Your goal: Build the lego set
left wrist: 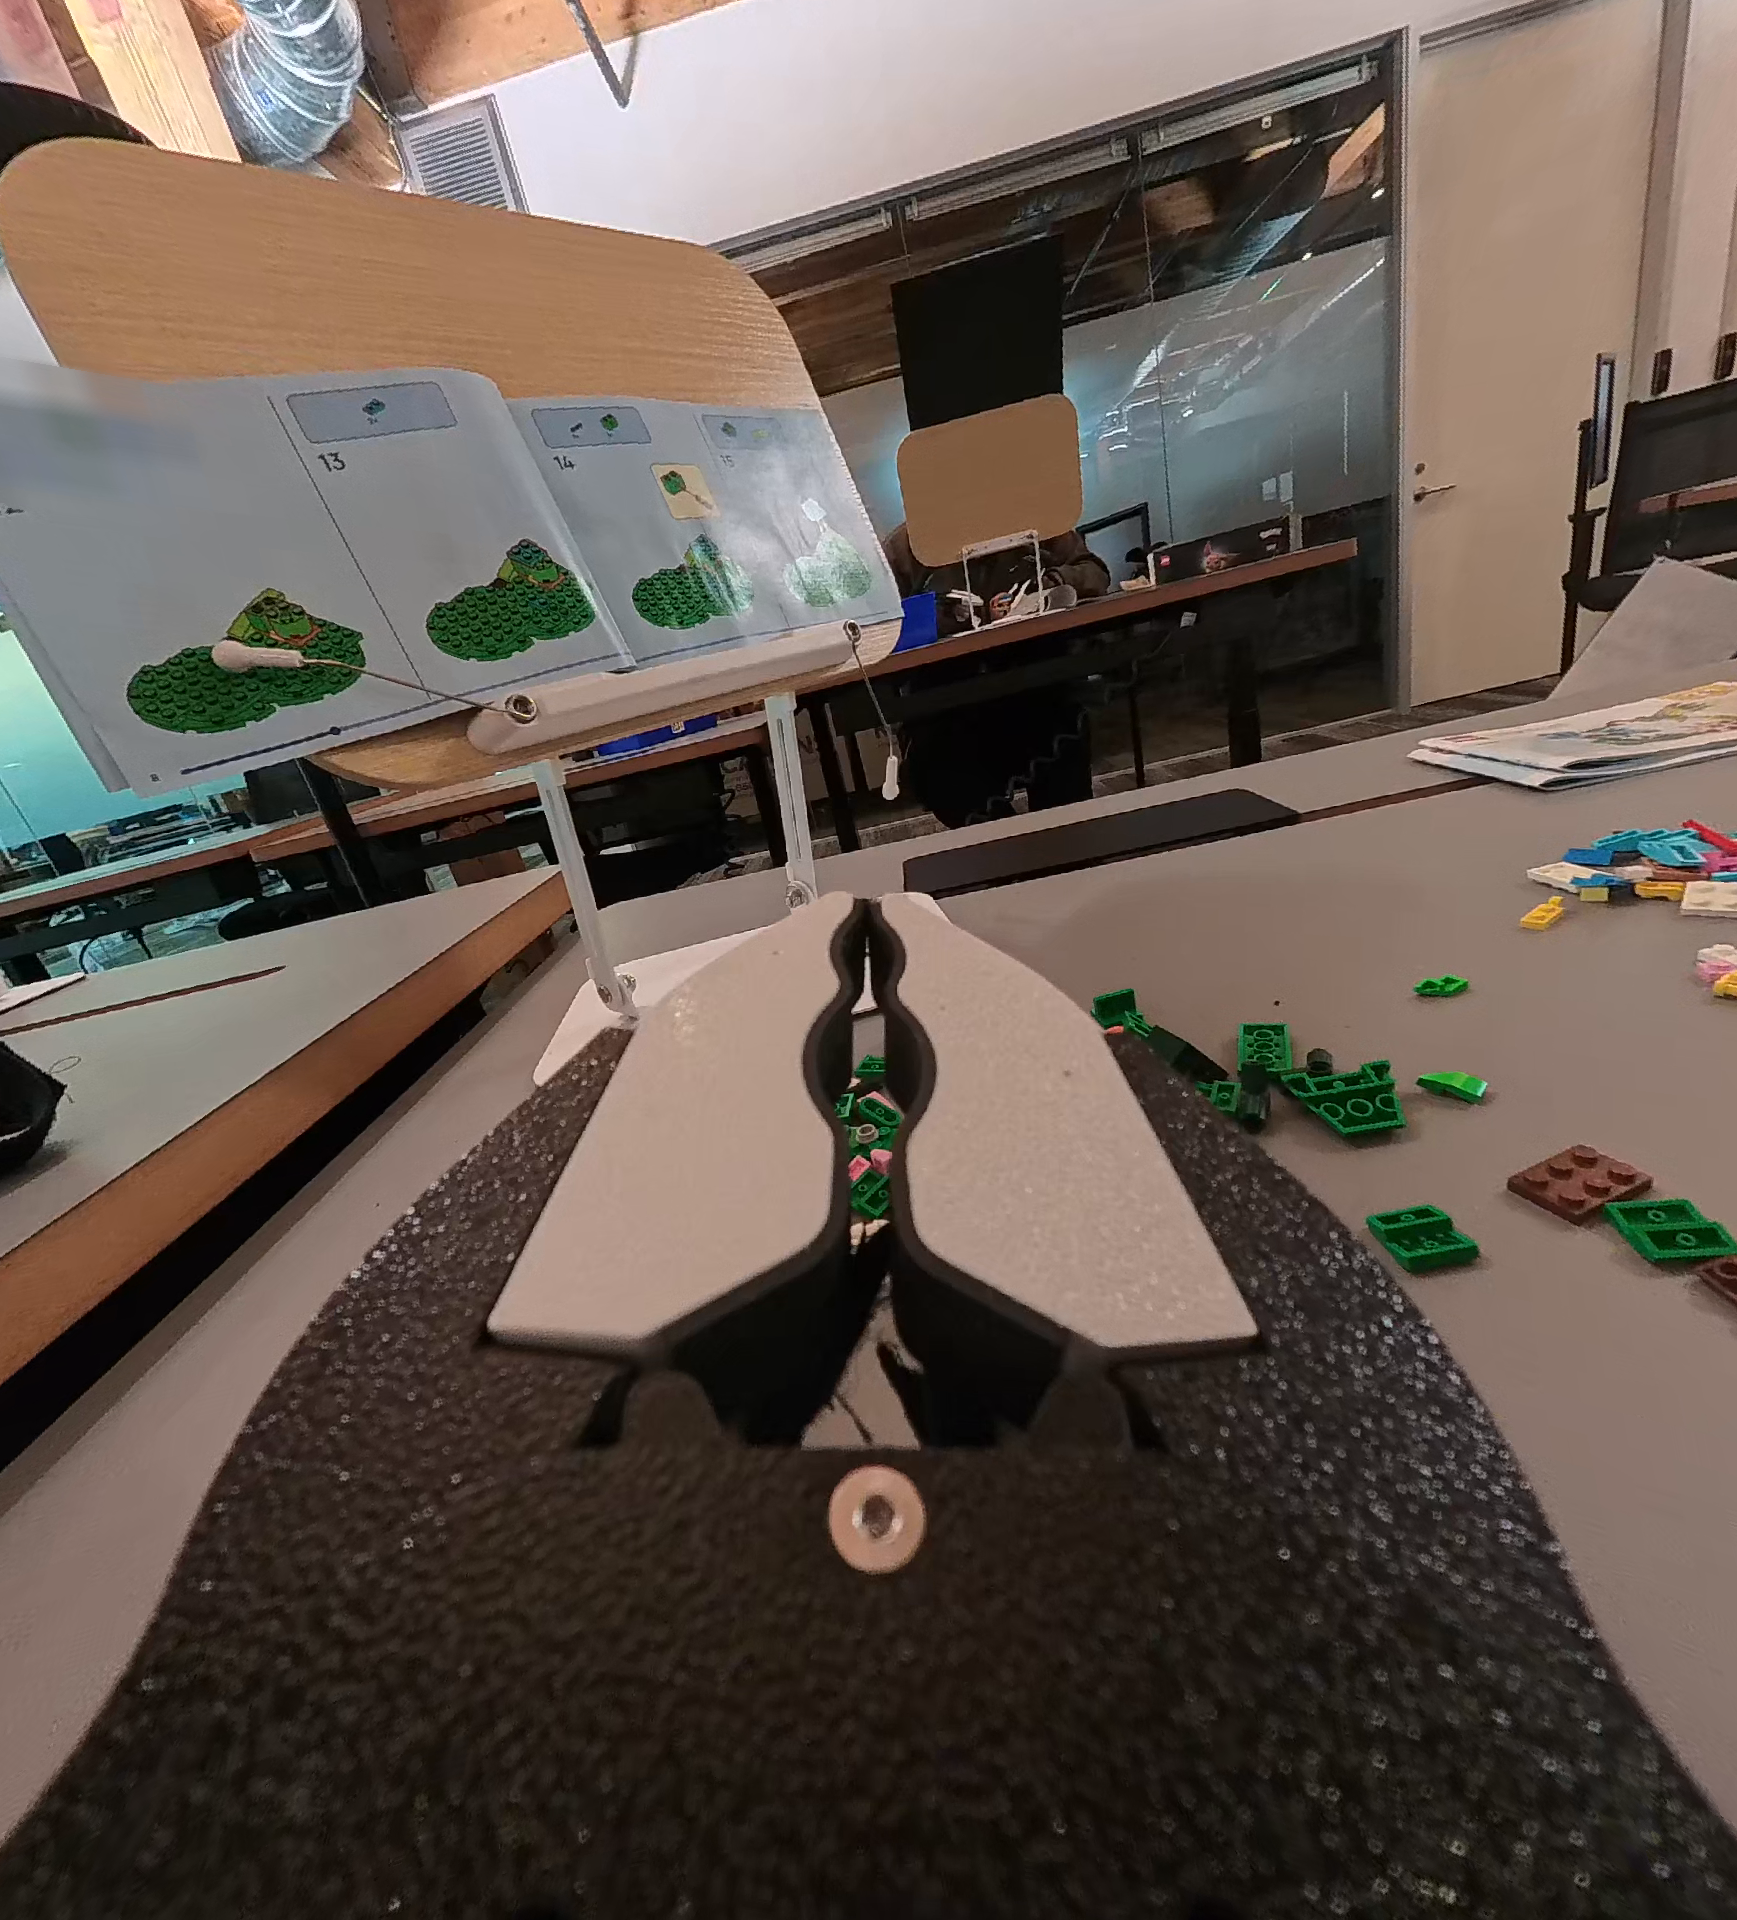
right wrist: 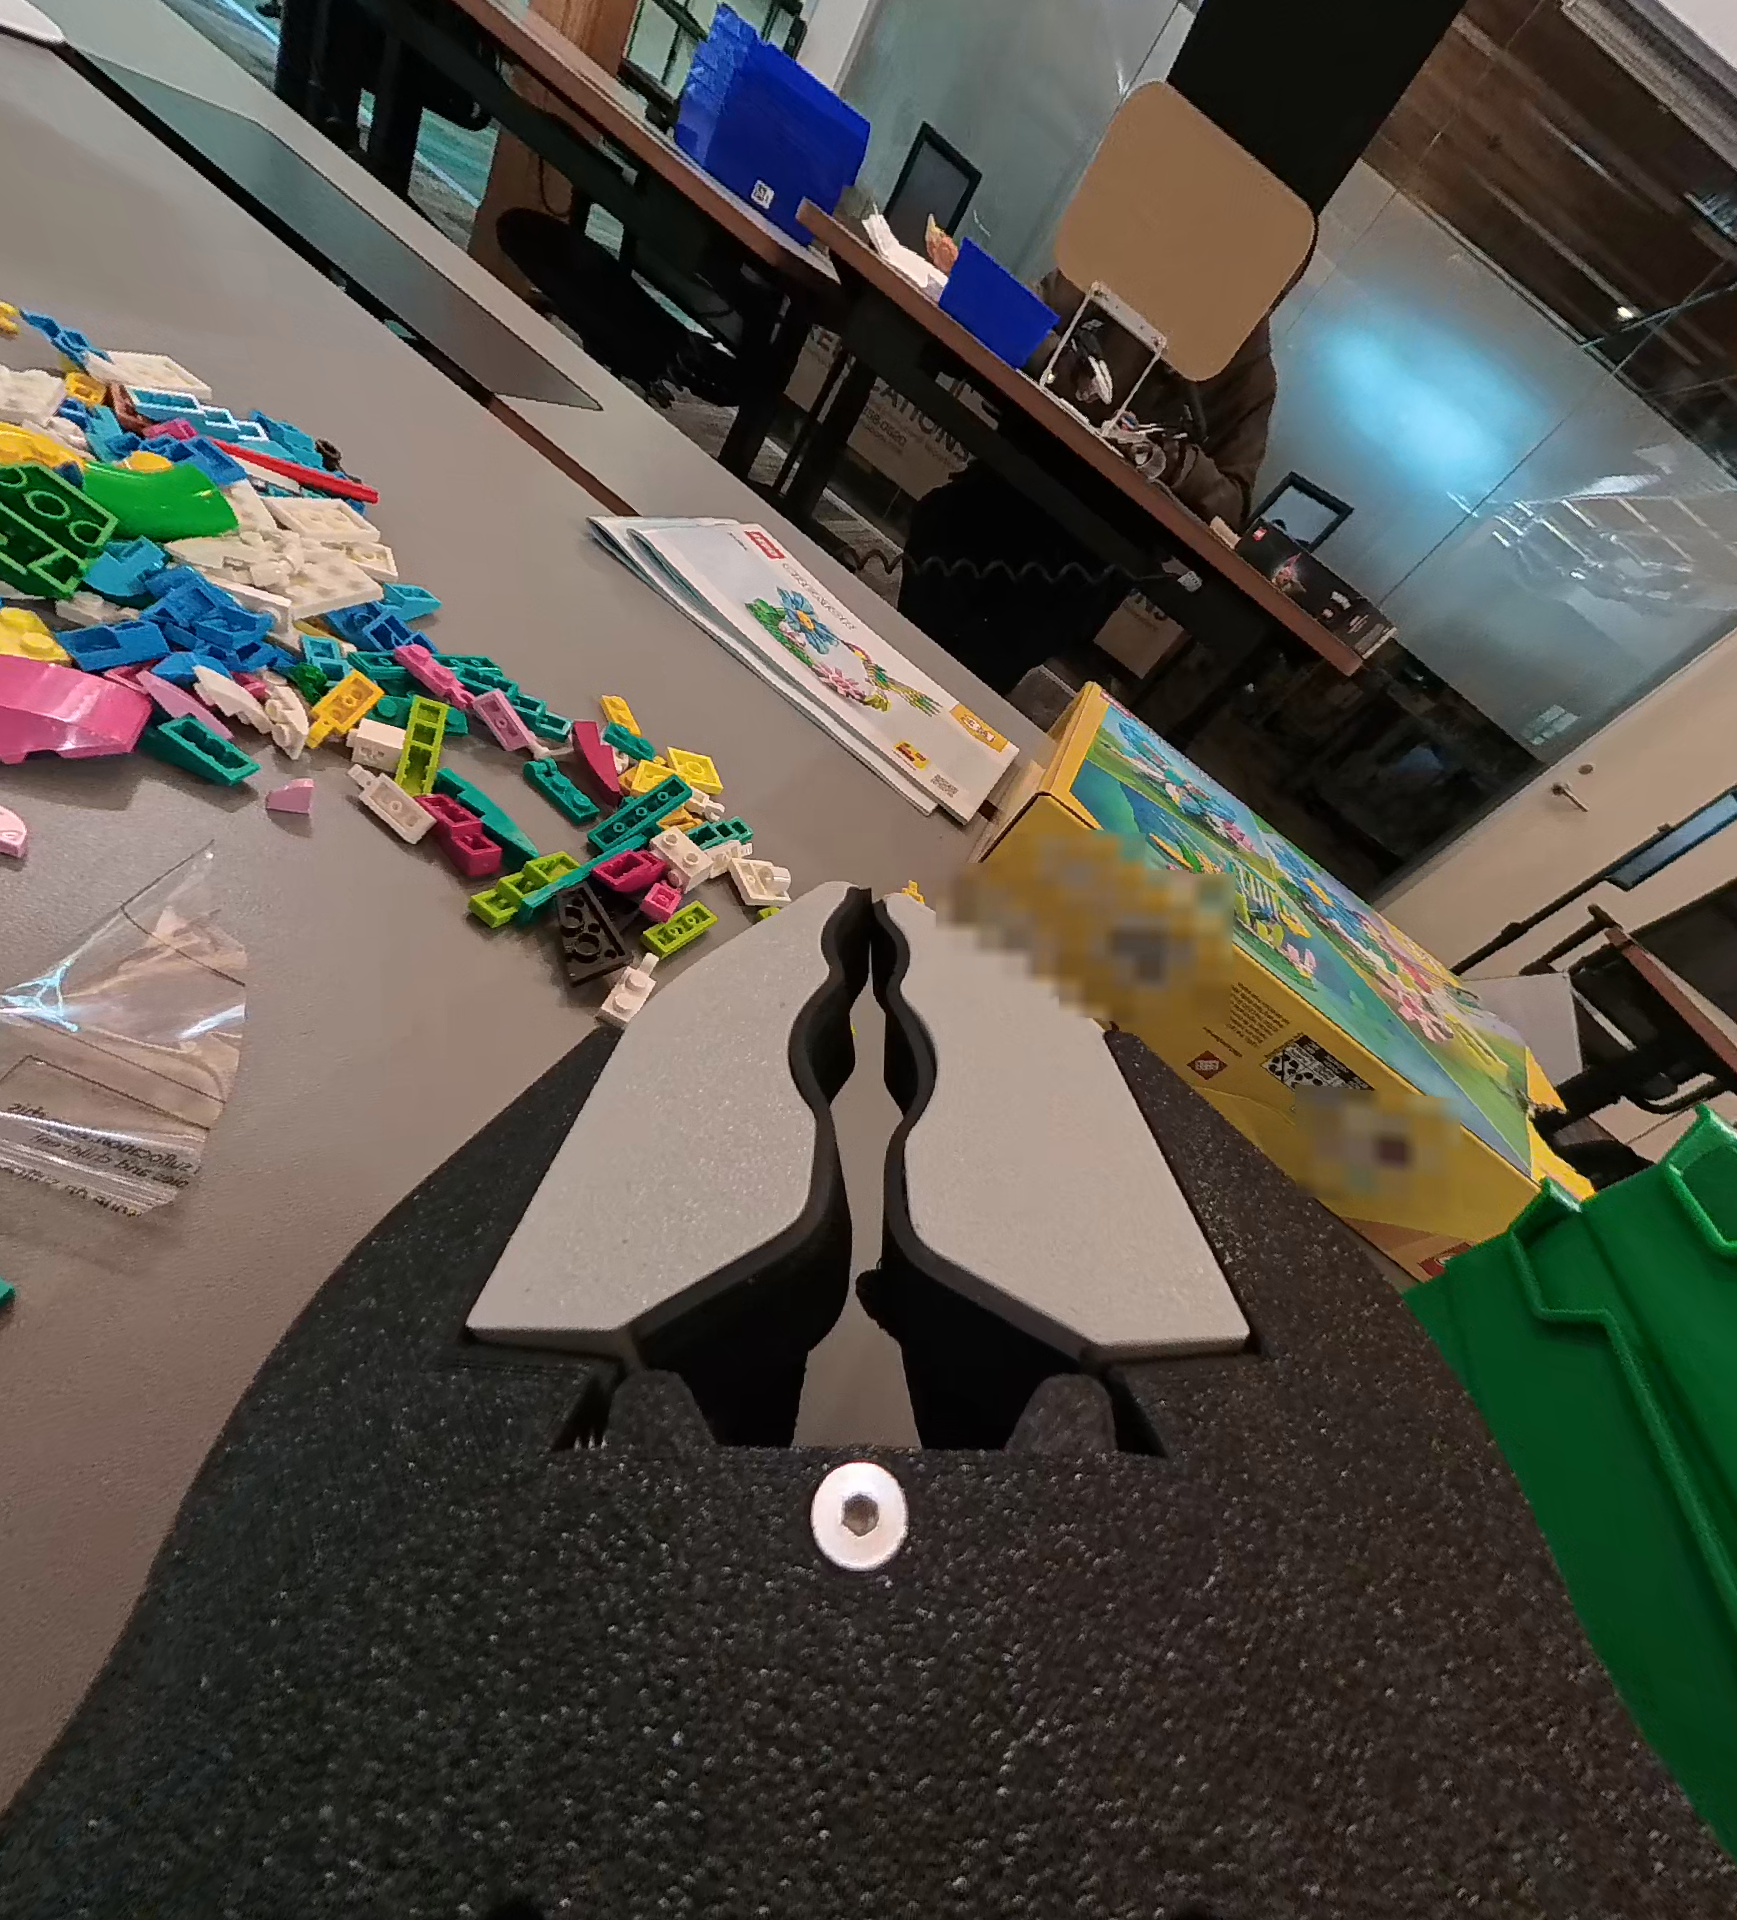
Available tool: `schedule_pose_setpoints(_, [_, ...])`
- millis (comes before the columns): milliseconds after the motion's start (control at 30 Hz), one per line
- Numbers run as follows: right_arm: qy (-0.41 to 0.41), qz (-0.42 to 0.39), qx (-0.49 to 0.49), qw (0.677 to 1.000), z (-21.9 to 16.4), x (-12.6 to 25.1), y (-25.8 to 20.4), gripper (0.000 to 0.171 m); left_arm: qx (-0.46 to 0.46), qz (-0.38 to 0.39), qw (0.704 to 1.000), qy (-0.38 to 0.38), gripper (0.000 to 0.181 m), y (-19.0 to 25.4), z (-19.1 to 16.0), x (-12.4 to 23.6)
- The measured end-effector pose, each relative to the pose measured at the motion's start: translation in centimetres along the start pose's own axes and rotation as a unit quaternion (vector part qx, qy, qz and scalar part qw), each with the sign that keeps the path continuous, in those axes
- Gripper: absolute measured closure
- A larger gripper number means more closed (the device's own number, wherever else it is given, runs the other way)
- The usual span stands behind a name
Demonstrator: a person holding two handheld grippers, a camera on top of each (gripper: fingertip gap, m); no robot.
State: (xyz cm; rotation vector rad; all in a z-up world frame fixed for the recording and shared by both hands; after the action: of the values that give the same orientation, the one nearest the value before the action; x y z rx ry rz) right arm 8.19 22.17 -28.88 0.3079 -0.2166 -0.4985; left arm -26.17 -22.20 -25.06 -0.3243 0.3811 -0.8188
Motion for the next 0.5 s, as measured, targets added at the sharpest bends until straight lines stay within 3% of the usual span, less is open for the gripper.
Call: schedule_pose_setpoints(500, [-0.001, 0.003, 0.001, 1.0, -0.02, -0.04, -0.1, 0.171, -0.003, -0.004, 1.0, 0.0, 0.181, 0.07, 0.11, 0.12])
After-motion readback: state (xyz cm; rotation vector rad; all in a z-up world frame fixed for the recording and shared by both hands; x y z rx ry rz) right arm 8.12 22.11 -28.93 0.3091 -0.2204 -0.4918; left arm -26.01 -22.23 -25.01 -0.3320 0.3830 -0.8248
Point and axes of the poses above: each gripper's, where its closed fingertips meet, x back along the fingers, z out of its top, y = z × x across the jaws, the point moved 3 cm from there along x, back along the fingers, and after that the axes turned 12 degrees about -x, right-handed, at the moved point
